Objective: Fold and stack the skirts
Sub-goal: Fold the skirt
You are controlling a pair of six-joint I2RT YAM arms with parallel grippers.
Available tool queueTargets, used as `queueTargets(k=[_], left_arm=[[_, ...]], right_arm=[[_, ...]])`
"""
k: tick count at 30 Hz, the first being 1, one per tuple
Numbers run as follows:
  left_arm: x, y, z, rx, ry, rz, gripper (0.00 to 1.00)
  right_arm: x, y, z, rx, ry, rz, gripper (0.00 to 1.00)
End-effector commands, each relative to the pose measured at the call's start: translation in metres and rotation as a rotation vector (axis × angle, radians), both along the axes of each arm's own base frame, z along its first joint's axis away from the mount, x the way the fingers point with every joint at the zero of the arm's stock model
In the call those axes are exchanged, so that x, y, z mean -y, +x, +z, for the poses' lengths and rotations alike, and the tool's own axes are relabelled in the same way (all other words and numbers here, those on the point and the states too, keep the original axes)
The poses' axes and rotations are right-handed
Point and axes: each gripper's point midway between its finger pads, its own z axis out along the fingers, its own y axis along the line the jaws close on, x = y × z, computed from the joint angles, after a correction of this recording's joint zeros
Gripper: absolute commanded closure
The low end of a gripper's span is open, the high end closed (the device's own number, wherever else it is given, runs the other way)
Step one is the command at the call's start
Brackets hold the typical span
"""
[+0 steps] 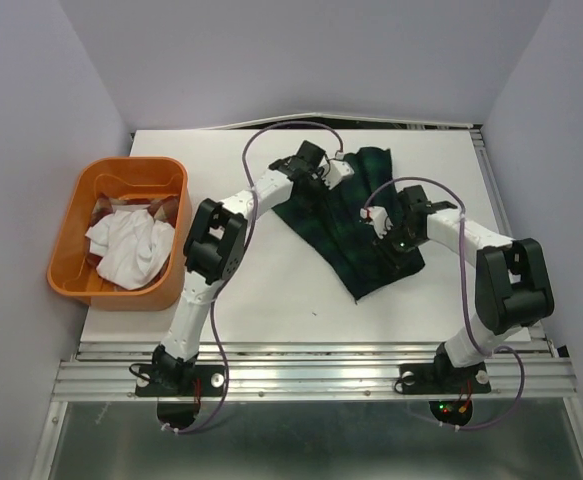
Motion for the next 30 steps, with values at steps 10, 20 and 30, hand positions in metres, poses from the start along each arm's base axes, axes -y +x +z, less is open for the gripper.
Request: queueTargets(k=[10,20,30], left_arm=[[-0.049,-0.054,0.161,-0.114,-0.714,0.405,0.97],[-0.049,-0.053,0.097,-0.339,-0.708,0.677,1.00],[-0.111,-0.033,0.089,-0.258,-0.657,0.809,0.68]], right_arm=[[-0.065,0.072,0.133,0.126,0.313,-0.412,0.38],[-0.090,0.128,0.129,0.120,0.316,-0.505,0.38],[-0.100,0.097,0.041,0.050,0.187,-0.325,0.39]])
